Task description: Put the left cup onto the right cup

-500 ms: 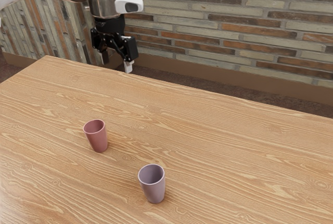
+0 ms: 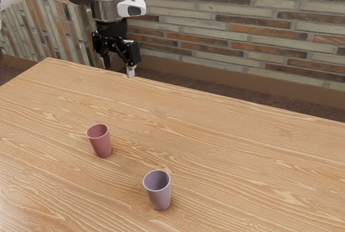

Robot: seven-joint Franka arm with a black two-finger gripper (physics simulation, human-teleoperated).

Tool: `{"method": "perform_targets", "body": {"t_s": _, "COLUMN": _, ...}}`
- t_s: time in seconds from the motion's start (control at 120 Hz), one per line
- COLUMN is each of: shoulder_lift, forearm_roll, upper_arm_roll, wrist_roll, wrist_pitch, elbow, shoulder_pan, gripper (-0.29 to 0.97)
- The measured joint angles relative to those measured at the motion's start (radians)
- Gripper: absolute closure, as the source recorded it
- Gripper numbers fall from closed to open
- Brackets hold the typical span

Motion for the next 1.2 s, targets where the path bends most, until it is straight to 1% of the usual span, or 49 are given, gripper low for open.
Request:
{"method": "perform_targets", "body": {"t_s": 0.433, "shoulder_lift": 0.044, "forearm_roll": 0.012, "upper_arm_roll": 0.048, "wrist_roll": 0.041, "wrist_pitch": 0.107, "elbow": -0.088, "shoulder_pan": 0.01, "gripper": 0.0}}
{"method": "perform_targets", "body": {"t_s": 0.608, "shoulder_lift": 0.078, "forearm_roll": 0.012, "upper_arm_roll": 0.066, "wrist_roll": 0.069, "wrist_pitch": 0.154, "elbow": -0.095, "shoulder_pan": 0.013, "gripper": 0.0}}
{"method": "perform_targets", "body": {"t_s": 1.025, "shoulder_lift": 0.141, "forearm_roll": 0.011, "upper_arm_roll": 0.072, "wrist_roll": 0.118, "wrist_pitch": 0.246, "elbow": -0.136, "shoulder_pan": 0.016, "gripper": 0.0}}
{"method": "perform_targets", "body": {"t_s": 1.2, "shoulder_lift": 0.161, "forearm_roll": 0.01, "upper_arm_roll": 0.09, "wrist_roll": 0.128, "wrist_pitch": 0.275, "elbow": -0.146, "shoulder_pan": 0.016, "gripper": 0.0}}
